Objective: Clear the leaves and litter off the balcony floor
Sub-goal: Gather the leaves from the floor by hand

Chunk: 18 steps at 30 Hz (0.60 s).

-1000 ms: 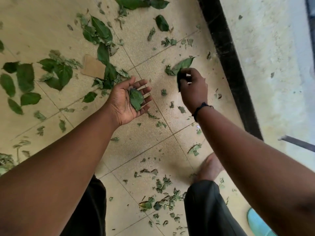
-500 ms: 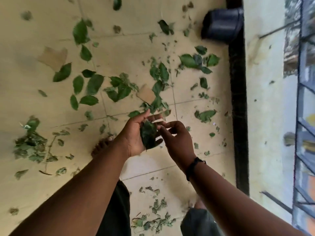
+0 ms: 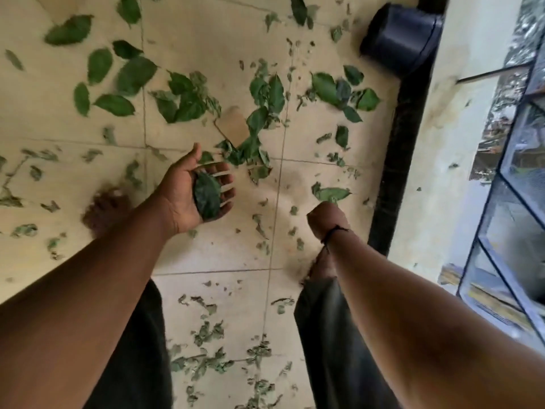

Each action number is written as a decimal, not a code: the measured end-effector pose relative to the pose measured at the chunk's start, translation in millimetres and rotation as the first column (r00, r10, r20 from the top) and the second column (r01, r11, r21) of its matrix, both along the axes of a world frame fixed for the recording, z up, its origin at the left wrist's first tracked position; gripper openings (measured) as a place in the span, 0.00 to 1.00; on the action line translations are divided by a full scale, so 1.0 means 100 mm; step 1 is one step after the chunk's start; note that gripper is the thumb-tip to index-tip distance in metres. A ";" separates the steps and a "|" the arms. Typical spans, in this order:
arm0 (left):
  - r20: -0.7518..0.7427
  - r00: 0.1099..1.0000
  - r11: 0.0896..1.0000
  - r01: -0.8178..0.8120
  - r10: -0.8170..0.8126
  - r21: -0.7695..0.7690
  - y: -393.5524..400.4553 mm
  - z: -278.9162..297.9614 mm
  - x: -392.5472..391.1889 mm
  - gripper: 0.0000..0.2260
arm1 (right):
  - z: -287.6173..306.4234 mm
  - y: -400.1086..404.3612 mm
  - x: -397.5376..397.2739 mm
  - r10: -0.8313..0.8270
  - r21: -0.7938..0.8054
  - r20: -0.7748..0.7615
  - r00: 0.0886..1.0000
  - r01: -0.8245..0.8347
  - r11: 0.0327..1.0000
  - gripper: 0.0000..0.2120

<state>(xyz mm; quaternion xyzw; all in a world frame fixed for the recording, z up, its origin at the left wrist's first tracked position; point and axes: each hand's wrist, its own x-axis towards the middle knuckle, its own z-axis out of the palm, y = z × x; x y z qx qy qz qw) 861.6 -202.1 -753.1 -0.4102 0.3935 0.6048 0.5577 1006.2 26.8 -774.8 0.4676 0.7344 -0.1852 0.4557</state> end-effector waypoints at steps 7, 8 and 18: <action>0.054 0.979 0.979 0.193 -0.197 0.065 0.77 -0.17 0.60 0.25 | -0.36 0.96 0.29 -0.272 0.120 -0.148 0.951 0.291 0.949 0.20; 0.043 0.965 0.963 0.253 -0.258 0.092 0.87 -0.19 0.62 0.25 | -0.43 1.04 0.29 -0.349 0.093 -0.178 0.920 0.369 0.925 0.22; -0.064 0.883 0.881 0.469 -0.466 0.066 1.59 -0.35 0.36 0.26 | -0.77 1.29 0.31 -0.532 -0.018 -0.221 0.818 0.541 0.841 0.24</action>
